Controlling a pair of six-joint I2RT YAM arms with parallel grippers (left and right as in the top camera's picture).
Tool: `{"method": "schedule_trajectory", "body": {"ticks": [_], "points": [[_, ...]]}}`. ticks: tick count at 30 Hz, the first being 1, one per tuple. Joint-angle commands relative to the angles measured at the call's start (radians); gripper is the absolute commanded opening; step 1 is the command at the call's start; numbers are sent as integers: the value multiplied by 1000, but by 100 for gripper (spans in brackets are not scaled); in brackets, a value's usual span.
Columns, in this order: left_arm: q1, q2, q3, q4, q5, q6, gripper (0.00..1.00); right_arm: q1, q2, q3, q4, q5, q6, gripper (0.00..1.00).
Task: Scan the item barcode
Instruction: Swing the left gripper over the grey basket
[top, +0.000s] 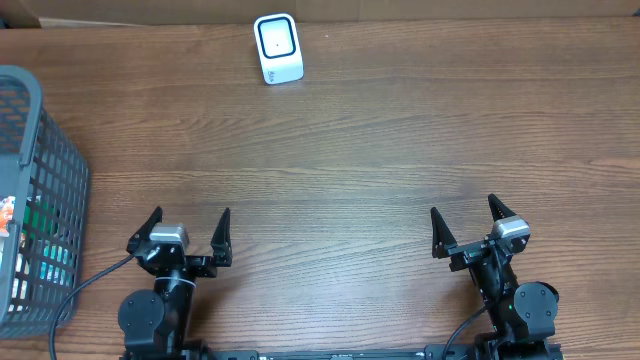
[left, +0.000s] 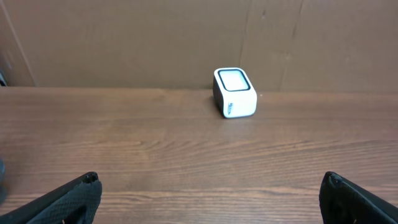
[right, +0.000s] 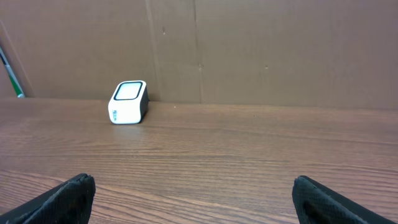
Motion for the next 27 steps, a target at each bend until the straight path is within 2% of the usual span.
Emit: {"method": "schedule_trajectory", "body": {"ticks": [1, 8, 13, 16, 23, 27], "points": [[-6, 59, 68, 0, 26, -14, 100, 7, -11, -11, 3, 9, -5, 100], [-6, 270, 237, -13, 111, -14, 100, 7, -11, -11, 3, 9, -5, 100], [-6, 480, 470, -142, 173, -14, 100, 7, -11, -11, 3, 9, -5, 100], [-6, 627, 660, -306, 176, -14, 100, 7, -11, -11, 3, 9, -5, 100], [-6, 1048, 1277, -882, 172, 61, 99, 7, -11, -11, 3, 9, -5, 100], [-6, 1255, 1573, -1133, 171, 61, 100, 7, -11, -11, 3, 9, -5, 100]]}}
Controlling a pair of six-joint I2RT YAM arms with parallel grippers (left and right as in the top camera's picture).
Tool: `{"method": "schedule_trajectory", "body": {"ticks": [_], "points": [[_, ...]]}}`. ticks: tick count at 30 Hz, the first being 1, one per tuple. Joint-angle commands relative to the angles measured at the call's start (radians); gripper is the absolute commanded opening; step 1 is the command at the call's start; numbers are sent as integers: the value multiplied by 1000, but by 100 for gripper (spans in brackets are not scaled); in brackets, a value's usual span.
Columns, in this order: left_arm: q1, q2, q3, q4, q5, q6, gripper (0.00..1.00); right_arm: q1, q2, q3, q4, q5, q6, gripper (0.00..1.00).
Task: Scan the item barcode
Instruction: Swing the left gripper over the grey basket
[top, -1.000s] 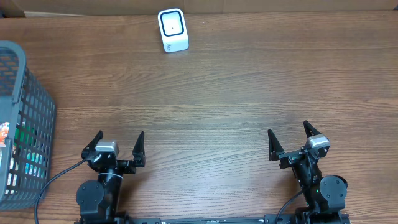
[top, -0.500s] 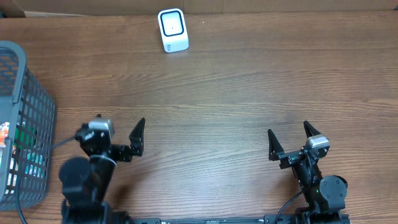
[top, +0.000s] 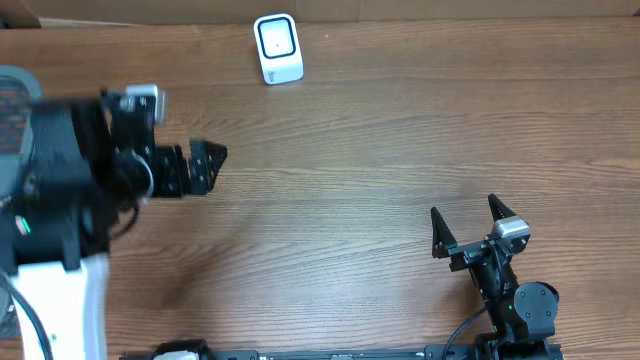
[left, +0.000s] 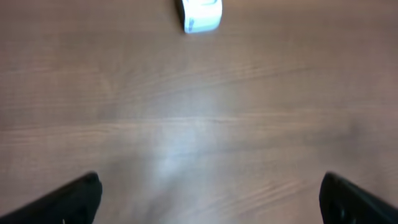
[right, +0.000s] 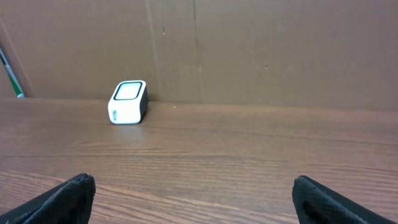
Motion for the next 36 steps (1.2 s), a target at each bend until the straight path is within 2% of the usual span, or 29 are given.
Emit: {"method": "schedule_trajectory", "body": {"ticks": [1, 6, 10, 13, 15, 18, 24, 30, 36], "points": [[-6, 141, 195, -92, 11, 27, 100, 8, -11, -11, 3, 9, -5, 100], [-7, 264, 217, -117, 29, -28, 100, 8, -11, -11, 3, 9, -5, 100], [-1, 326, 221, -119, 80, -27, 100, 8, -11, -11, 3, 9, -5, 100], [23, 335, 256, -112, 74, -72, 92, 8, -11, -11, 3, 10, -5, 100], [53, 335, 309, -116, 45, -124, 90, 8, -11, -11, 3, 9, -5, 100], [121, 335, 425, -134, -13, -173, 90, 8, -11, -11, 3, 9, -5, 100], [284, 335, 611, -175, -160, -245, 97, 8, -11, -11, 3, 9, -5, 100], [508, 336, 630, -190, -212, -325, 97, 8, -11, -11, 3, 9, -5, 100], [676, 342, 630, -159, -229, -342, 99, 8, -11, -11, 3, 9, -5, 100]]}}
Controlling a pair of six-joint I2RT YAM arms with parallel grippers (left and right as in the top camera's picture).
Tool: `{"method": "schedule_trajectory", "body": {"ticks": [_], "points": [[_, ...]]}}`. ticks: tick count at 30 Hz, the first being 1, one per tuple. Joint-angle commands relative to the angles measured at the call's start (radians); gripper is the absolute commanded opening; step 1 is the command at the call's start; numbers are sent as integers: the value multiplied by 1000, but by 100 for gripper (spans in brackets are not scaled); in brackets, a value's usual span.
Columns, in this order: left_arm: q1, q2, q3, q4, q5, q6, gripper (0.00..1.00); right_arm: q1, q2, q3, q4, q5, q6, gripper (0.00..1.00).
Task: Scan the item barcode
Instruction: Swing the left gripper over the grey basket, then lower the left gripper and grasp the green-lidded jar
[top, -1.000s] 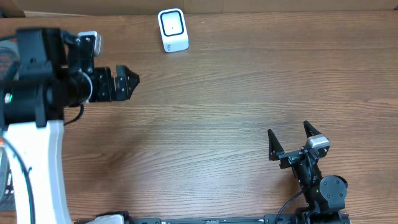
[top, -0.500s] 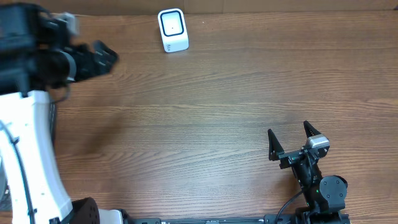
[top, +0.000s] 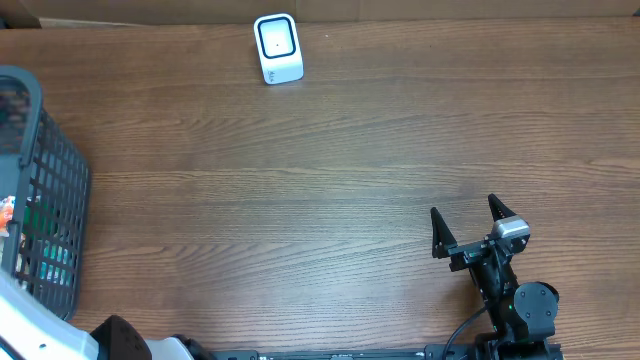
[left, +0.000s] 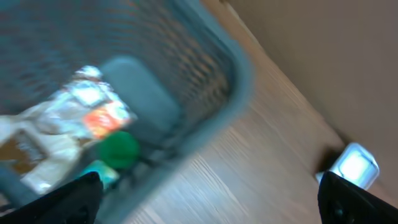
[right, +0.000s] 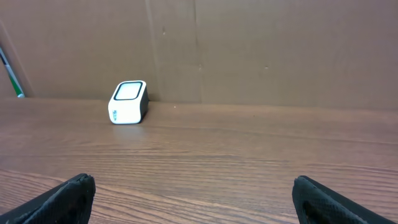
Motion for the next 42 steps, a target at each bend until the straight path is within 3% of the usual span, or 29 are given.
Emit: {"method": "schedule_trajectory", "body": {"ticks": [1, 10, 19, 31, 42], "points": [[62, 7, 13, 10, -26, -43, 99, 8, -11, -11, 3, 9, -5, 100], [125, 126, -13, -51, -88, -45, 96, 8, -11, -11, 3, 9, -5, 100], [127, 238, -162, -58, -150, -45, 96, 8, -11, -11, 3, 10, -5, 100], [129, 253, -462, 162, -137, -26, 98, 8, -11, -11, 3, 10, -5, 100], [132, 254, -583, 310, -118, 29, 100, 8, -11, -11, 3, 9, -5, 100]]}}
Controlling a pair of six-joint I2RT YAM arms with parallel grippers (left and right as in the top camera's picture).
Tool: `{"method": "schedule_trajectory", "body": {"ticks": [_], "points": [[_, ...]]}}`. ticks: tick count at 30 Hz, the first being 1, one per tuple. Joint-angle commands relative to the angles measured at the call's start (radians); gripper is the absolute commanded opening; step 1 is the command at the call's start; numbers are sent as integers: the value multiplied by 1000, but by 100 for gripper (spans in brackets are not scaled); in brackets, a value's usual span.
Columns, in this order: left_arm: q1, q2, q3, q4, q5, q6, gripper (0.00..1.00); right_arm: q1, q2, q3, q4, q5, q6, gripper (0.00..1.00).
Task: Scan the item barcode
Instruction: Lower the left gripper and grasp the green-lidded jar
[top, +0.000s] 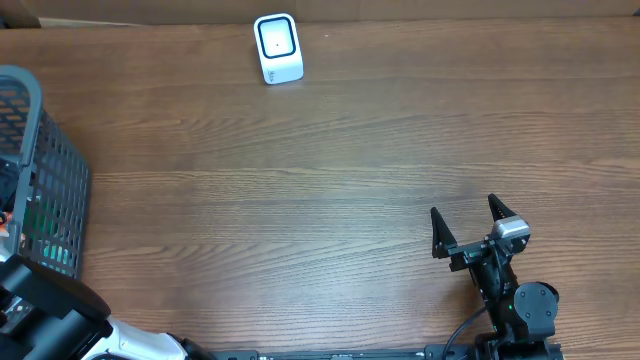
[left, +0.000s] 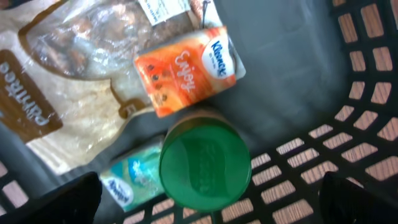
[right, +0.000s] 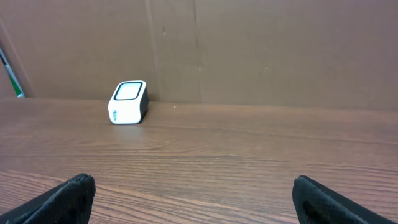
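My left gripper (left: 208, 190) stands open, looking straight down into the grey mesh basket (left: 357, 134). Right under it is a round green lid (left: 205, 167). An orange Kleenex pack (left: 189, 68), a teal tissue pack (left: 124, 182) and a clear bag with brown lettering (left: 59, 106) lie around the lid. Nothing is between the fingers. The white scanner (top: 278, 48) sits at the table's far edge, also in the right wrist view as the scanner (right: 129, 102). My right gripper (top: 464, 212) rests open near the front right.
The basket (top: 62, 160) stands at the table's left edge. The left arm's body (top: 40, 305) covers its near part in the overhead view. A brown cardboard wall (right: 249, 50) rises behind the scanner. No barcode can be made out on any item.
The left gripper was tilted over the basket's rim with the scanner in its view. Now it points straight down inside the basket, close above the green lid. The right arm has not moved.
Both grippers rested open near the table's front edge. Then the left arm was raised over the left half of the table. Then it was at the basket's rim, and now it hangs open over the items inside. The right arm stayed put throughout.
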Motion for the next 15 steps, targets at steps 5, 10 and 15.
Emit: {"method": "schedule_trajectory", "body": {"ticks": [5, 10, 15], "points": [[4, 5, -107, 58, 11, 41, 100, 8, -11, -11, 3, 9, -5, 100], [5, 5, -179, 105, 11, 41, 100, 8, -11, -11, 3, 9, -5, 100], [4, 5, -208, 143, 11, 41, 100, 8, -11, -11, 3, 9, -5, 100]]}}
